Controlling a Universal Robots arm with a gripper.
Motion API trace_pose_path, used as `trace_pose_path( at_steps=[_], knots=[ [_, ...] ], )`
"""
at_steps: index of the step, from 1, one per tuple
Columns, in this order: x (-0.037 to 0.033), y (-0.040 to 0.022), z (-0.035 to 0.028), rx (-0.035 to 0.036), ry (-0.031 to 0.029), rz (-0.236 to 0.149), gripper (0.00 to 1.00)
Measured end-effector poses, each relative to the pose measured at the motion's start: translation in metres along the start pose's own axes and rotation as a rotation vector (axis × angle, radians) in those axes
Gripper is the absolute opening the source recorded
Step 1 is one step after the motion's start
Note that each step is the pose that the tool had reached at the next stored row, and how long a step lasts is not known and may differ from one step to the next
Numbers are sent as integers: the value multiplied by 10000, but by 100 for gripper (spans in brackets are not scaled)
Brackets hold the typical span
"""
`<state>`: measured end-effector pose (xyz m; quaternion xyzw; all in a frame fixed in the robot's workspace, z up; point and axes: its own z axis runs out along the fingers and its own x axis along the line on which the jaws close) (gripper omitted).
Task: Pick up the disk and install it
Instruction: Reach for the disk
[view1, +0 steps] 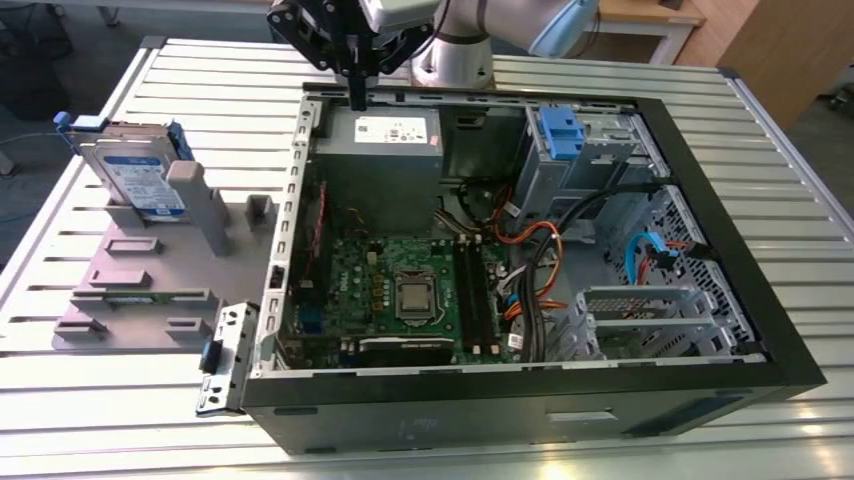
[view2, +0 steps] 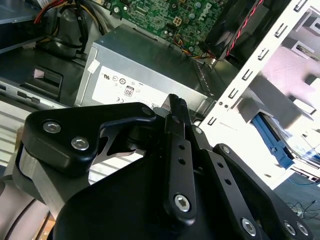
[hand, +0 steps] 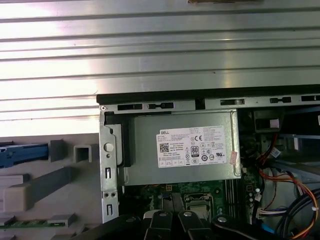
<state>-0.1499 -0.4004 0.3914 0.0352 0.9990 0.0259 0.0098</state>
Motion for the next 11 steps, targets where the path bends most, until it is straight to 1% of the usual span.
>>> trace_pose_path(
  at_steps=[8, 10, 11],
  knots=[
    [9, -1, 0, 0, 0, 0, 11],
    [58, -4, -1, 0, 0, 0, 11],
    [60, -4, -1, 0, 0, 0, 11]
  ],
)
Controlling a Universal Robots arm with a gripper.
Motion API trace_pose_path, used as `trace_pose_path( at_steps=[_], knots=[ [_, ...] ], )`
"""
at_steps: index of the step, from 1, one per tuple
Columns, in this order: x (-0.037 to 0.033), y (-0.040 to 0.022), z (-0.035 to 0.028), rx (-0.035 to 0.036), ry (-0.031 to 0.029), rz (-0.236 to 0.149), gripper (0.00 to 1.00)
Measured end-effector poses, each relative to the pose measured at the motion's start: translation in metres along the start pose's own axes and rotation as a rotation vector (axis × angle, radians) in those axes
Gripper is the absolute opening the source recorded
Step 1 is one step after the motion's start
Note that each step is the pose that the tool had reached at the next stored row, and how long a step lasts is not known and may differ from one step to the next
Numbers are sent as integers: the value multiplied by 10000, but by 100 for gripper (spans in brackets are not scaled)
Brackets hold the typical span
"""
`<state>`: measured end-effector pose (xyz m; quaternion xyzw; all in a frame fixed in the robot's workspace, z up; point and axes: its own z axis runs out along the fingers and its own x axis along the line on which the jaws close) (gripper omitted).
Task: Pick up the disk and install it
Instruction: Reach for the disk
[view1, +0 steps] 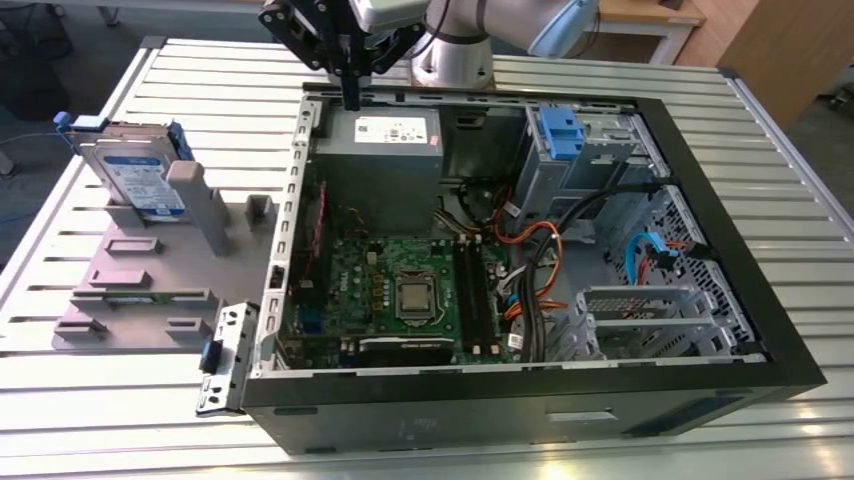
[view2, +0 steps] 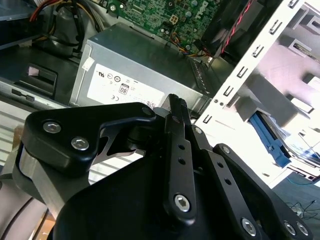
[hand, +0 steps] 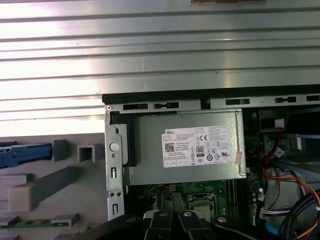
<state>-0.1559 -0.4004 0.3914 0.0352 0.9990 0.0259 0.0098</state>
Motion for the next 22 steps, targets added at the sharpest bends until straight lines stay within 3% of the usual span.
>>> trace_pose_path(
  at_steps=[22],
  knots=[
    [59, -4, -1, 0, 0, 0, 11]
  ],
)
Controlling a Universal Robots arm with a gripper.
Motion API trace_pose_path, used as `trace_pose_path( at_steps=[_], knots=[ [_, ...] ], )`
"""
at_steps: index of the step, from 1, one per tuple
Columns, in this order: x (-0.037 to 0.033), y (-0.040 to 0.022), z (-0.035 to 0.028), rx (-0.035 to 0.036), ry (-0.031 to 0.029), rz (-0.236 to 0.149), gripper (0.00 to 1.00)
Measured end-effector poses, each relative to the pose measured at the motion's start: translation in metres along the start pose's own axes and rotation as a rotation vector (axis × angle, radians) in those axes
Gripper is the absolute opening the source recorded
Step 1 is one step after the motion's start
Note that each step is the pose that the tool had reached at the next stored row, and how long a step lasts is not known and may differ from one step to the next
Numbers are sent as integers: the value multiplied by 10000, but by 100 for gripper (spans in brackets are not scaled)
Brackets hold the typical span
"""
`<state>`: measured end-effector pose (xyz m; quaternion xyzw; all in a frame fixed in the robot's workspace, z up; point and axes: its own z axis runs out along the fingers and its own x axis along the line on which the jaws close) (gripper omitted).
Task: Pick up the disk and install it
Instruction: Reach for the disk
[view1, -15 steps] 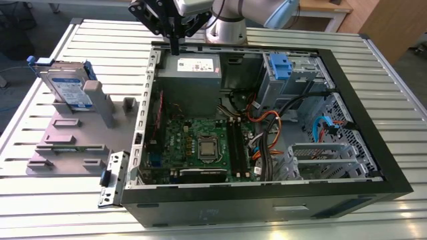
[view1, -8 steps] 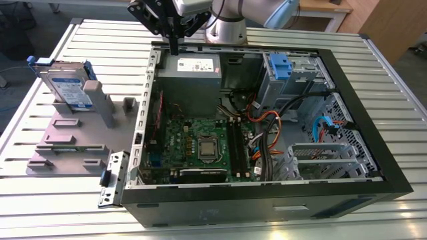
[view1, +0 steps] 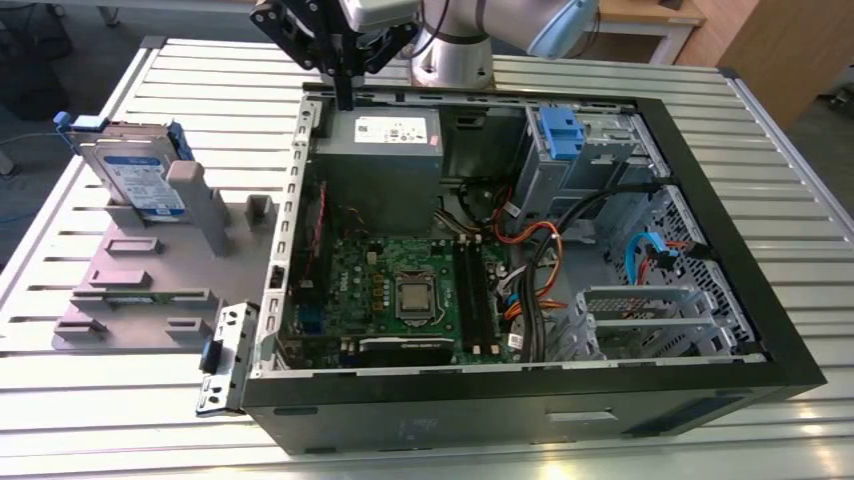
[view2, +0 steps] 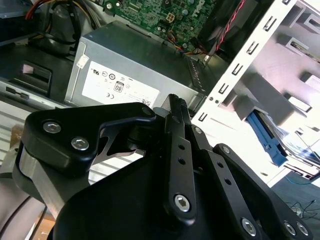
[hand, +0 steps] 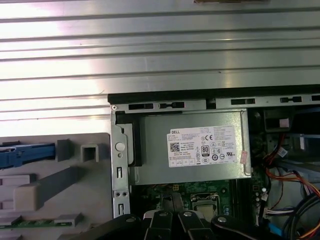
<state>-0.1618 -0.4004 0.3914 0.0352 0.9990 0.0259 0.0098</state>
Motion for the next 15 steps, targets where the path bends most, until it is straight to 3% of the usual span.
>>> trace_pose_path(
  at_steps=[15],
  knots=[
    [32, -2, -1, 0, 0, -1, 11]
  ],
)
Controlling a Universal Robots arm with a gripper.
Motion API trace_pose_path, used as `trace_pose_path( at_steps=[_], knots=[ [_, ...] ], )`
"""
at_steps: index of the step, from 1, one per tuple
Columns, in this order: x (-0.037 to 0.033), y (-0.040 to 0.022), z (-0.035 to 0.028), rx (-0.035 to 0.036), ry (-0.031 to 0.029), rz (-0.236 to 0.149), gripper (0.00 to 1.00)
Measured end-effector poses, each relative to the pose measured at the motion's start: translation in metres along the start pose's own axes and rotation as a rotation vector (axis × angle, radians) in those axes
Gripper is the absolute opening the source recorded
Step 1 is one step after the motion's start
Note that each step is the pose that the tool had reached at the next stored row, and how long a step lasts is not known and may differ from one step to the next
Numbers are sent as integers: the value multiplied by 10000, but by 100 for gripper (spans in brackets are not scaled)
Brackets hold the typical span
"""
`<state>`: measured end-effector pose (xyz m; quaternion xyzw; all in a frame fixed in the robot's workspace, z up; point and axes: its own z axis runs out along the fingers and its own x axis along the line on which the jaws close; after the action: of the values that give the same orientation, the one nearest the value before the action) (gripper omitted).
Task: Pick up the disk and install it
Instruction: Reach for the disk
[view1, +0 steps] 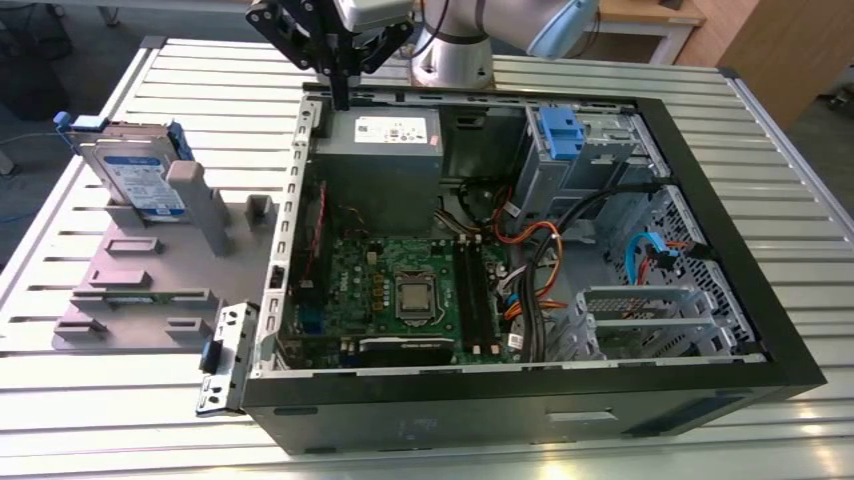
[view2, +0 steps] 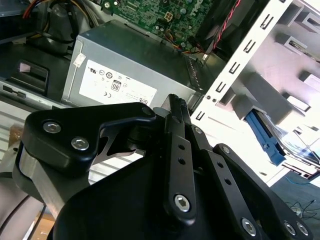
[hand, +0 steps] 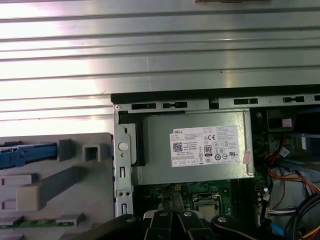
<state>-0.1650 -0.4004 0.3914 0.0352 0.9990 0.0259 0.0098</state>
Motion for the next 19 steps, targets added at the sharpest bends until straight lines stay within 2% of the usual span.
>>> trace_pose_path(
  at_steps=[12, 14, 19],
  knots=[
    [21, -1, -1, 0, 0, 1, 11],
    [59, -4, -1, 0, 0, 0, 11],
    [70, -5, -1, 0, 0, 0, 11]
  ],
)
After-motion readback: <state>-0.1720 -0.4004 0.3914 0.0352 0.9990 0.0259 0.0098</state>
